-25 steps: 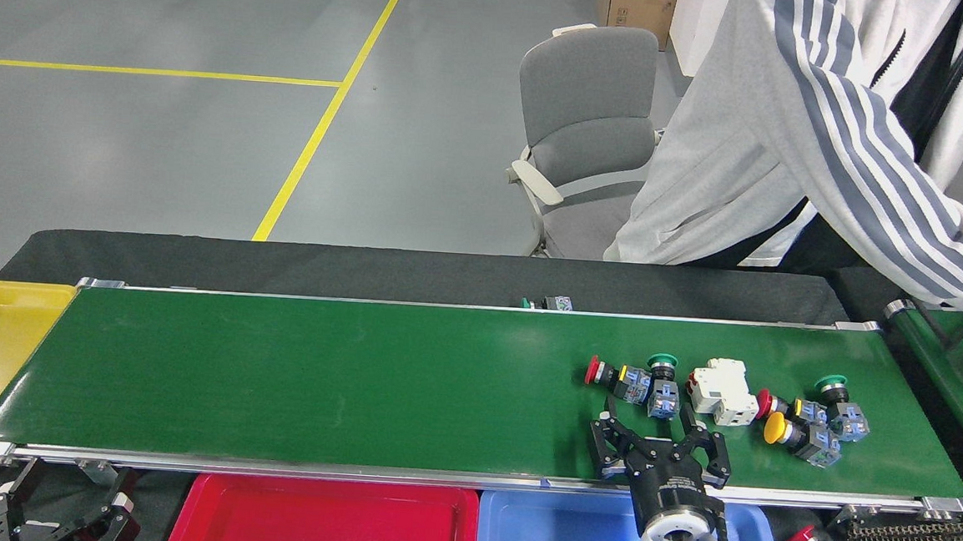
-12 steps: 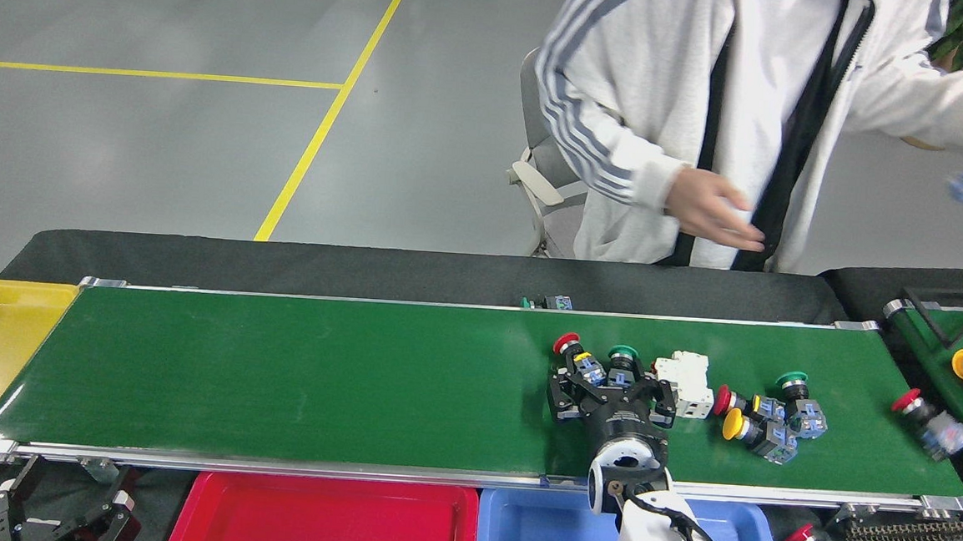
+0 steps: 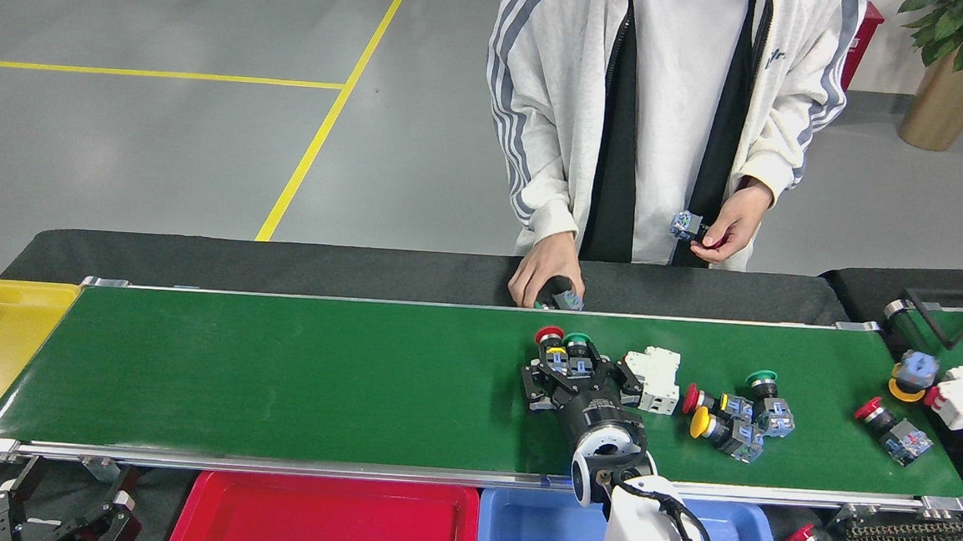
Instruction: Pick switch part from conveyor to tray
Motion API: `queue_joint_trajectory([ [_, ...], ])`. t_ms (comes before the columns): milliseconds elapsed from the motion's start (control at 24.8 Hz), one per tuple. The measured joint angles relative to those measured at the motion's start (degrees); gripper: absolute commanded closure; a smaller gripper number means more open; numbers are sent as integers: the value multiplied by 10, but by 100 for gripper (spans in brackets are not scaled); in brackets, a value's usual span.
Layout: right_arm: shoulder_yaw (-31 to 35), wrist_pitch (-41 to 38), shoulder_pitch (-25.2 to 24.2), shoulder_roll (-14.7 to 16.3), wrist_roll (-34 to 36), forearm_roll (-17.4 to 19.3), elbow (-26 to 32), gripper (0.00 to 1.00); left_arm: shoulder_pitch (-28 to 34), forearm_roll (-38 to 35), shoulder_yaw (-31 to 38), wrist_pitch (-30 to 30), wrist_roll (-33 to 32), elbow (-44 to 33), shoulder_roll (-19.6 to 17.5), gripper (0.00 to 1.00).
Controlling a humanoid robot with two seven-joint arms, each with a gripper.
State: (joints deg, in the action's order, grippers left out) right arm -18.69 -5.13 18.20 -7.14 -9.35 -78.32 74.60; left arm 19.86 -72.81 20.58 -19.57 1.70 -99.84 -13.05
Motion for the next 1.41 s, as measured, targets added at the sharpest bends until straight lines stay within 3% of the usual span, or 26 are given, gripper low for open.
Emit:
queue_joint_trajectory([
  [40, -2, -53, -19, 4, 0, 5, 25, 96, 0, 0, 0, 0, 0, 0, 0, 0],
  [81, -4, -117, -36, 8, 1, 9, 45, 84, 0, 0, 0, 0, 0, 0, 0, 0],
  [121, -6, -176, -47, 11, 1, 10, 59, 49, 0, 0, 0, 0, 0, 0, 0, 0],
  [161, -13, -215, -55, 10, 2, 10, 66, 0, 0, 0, 0, 0, 0, 0, 0, 0],
  [323, -85, -293, -63, 9, 1, 2, 77, 0, 0, 0, 0, 0, 0, -1, 0, 0],
  [565, -84, -283, -71, 11, 1, -2, 97, 0, 4, 0, 0, -1, 0, 0, 0, 0],
  [646, -39, -222, -102, 23, 1, -1, 140, 3, 4, 0, 0, -1, 0, 0, 0, 0],
  [767, 12, -41, -192, 25, 13, -1, 208, 2, 4, 0, 0, -1, 0, 0, 0, 0],
  [888, 20, 134, -277, 27, 99, 0, 234, 2, 4, 0, -3, -3, 0, 0, 0, 0],
  [969, 26, 193, -342, 32, 158, 3, 236, 2, 4, 0, -6, -5, 0, -4, 0, 0],
  [1050, 35, 219, -370, 32, 185, 4, 236, 2, 4, 0, -7, -7, 0, -5, 0, 0],
  [1171, 44, 242, -362, 31, 197, 4, 236, 2, 4, 0, -7, -7, 0, -6, 0, 0],
  [1292, 42, 249, -323, 35, 196, 3, 228, 2, 4, 0, -8, -7, 0, -6, 0, 0],
  [1413, 39, 230, -273, 88, 149, 4, 214, 3, 4, 0, -8, -7, 0, -7, 0, 0],
])
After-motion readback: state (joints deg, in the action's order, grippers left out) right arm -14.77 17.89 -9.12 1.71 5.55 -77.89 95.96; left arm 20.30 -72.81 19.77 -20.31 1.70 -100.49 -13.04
